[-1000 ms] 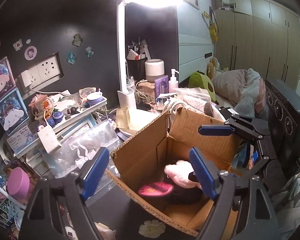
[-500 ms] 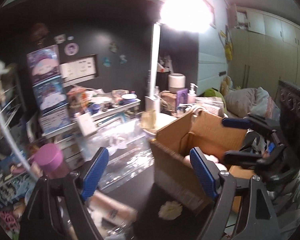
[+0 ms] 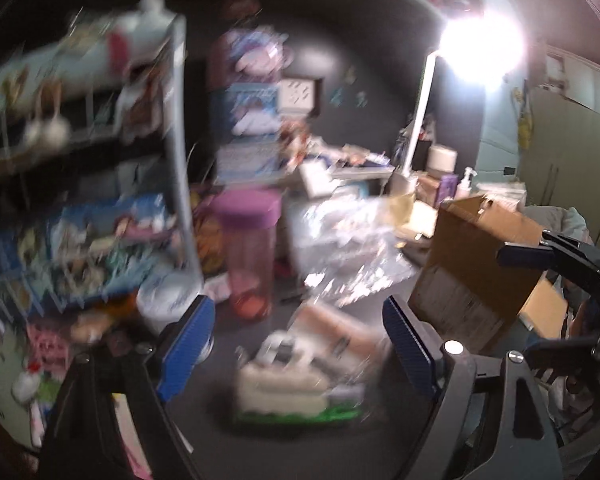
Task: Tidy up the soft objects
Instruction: 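Return to the desk and grasp the bagged white sponge brush with the right tool, then lower the bagged sponge brush into the cardboard box and open the right tool, then move back to the desk and grasp the white fluffy plush with the left tool, then lower the right tool over the bagged pink item and close it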
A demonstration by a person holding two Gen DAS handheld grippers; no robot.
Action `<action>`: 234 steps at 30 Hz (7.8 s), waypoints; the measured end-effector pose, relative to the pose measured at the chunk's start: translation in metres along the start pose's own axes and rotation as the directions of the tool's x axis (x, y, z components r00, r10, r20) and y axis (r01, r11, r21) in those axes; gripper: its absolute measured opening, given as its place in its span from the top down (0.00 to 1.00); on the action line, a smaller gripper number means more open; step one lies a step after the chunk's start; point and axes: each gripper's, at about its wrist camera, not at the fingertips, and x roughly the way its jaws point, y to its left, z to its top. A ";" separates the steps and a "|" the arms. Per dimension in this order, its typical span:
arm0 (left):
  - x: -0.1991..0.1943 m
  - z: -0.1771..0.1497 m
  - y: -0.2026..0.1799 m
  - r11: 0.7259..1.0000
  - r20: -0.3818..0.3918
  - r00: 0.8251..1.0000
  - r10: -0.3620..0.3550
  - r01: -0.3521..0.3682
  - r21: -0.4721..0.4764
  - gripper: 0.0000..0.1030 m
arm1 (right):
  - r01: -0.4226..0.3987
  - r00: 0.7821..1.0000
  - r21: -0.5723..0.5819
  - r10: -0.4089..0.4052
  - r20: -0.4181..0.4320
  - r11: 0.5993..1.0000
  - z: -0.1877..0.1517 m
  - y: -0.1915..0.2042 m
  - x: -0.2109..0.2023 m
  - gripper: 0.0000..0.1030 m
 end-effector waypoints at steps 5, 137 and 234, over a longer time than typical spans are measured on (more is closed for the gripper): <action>0.014 -0.035 0.029 0.999 -0.079 0.997 -0.002 -0.002 -0.051 0.19 | -0.101 0.989 -0.010 0.099 -0.110 0.995 -0.013 0.017 0.059 0.20; 0.050 0.095 -0.160 0.946 0.003 0.968 -0.252 0.245 0.214 0.17 | 0.273 0.962 0.126 -0.273 -0.016 0.954 -0.034 -0.126 -0.069 0.37; 0.110 -0.090 0.047 1.000 -0.342 0.940 -0.005 -0.001 -0.017 0.47 | 0.013 0.908 0.049 0.008 -0.419 0.999 -0.081 -0.009 0.167 0.54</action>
